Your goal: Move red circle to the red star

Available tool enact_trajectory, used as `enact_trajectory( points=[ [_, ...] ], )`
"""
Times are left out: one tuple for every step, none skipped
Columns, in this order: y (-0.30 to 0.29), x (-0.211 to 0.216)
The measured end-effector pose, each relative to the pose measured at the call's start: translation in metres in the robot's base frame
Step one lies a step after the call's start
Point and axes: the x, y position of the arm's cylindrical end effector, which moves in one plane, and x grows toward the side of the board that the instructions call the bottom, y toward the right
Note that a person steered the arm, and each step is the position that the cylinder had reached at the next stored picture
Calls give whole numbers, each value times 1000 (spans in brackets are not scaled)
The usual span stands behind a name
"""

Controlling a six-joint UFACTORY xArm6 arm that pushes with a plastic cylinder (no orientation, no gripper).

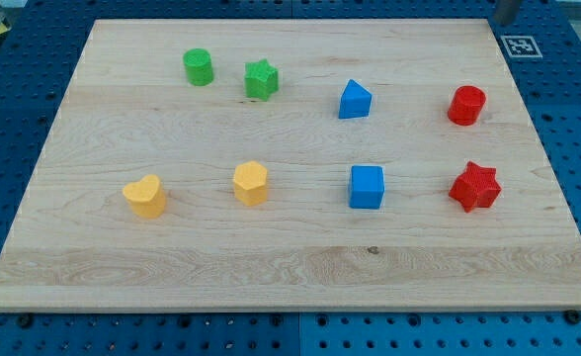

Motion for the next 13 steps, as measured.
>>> enact_trajectory(
  points=[
    [0,0],
    [-1,20],
    [-31,59],
    [-39,76],
    [-33,79],
    [5,99],
    [-22,137],
    [-80,164],
    [-85,166],
    [-85,166],
    [-85,199],
    [-85,235],
    [-90,207]
  ],
)
